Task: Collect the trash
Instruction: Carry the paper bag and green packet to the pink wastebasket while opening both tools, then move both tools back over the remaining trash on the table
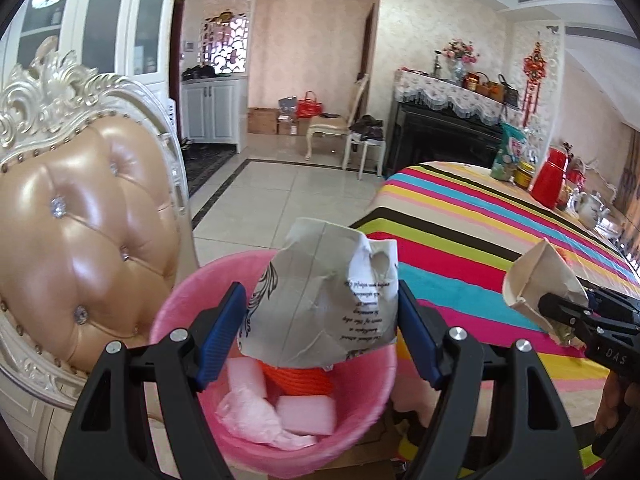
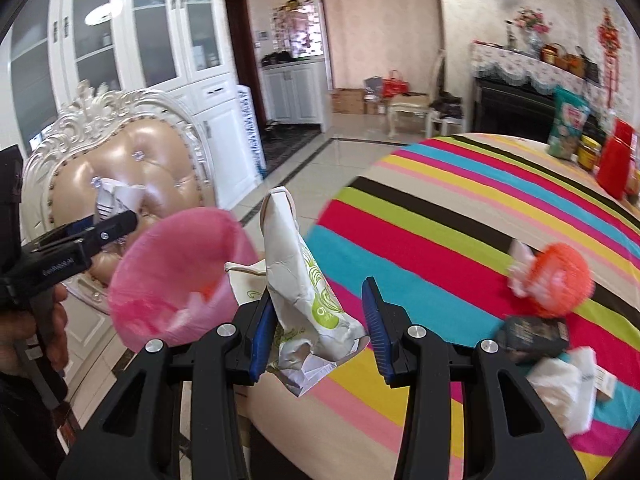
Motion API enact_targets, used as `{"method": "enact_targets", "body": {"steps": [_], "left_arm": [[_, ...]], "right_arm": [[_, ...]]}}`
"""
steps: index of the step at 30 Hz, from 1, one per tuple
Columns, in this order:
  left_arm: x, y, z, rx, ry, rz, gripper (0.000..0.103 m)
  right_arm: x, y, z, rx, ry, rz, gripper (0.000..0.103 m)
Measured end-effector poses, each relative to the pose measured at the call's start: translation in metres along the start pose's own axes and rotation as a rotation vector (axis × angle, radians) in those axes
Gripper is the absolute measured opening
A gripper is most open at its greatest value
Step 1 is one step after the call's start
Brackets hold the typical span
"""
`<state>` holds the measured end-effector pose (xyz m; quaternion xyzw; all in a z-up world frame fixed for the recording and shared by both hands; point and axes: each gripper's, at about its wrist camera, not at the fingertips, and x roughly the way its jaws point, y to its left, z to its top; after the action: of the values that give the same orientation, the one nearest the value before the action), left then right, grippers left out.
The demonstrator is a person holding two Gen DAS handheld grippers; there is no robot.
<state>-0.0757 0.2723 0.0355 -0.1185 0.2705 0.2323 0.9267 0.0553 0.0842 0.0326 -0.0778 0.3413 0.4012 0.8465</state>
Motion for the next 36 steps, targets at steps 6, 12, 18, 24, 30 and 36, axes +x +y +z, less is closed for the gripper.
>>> {"method": "enact_targets", "body": {"steps": [6, 12, 18, 24, 30, 36], "left_arm": [[-0.003, 0.024, -0.001, -0.031, 0.002, 0.028, 0.072], [-0.004, 0.038, -0.002, -0.05, 0.004, 0.049, 0.072], [-0.009, 0.055, -0.001, -0.074, -0.005, 0.076, 0.072], [-0.008, 0.068, 0.0, -0.096, -0.001, 0.078, 0.073], [0.001, 0.076, 0.0, -0.12, 0.023, 0.058, 0.08], [0.002, 0.08, -0.003, -0.126, 0.039, 0.042, 0.082]], "right_arm": [[0.027, 0.04, 0.012, -0.053, 0.025, 0.078, 0.04], [0.047, 0.066, 0.022, -0.088, 0.046, 0.132, 0.04], [0.065, 0.094, 0.028, -0.134, 0.062, 0.181, 0.042], [0.082, 0.11, 0.031, -0.154, 0.076, 0.205, 0.045], [0.091, 0.118, 0.029, -0.16, 0.078, 0.222, 0.07], [0.084, 0.099, 0.026, -0.115, 0.068, 0.177, 0.073]]}}
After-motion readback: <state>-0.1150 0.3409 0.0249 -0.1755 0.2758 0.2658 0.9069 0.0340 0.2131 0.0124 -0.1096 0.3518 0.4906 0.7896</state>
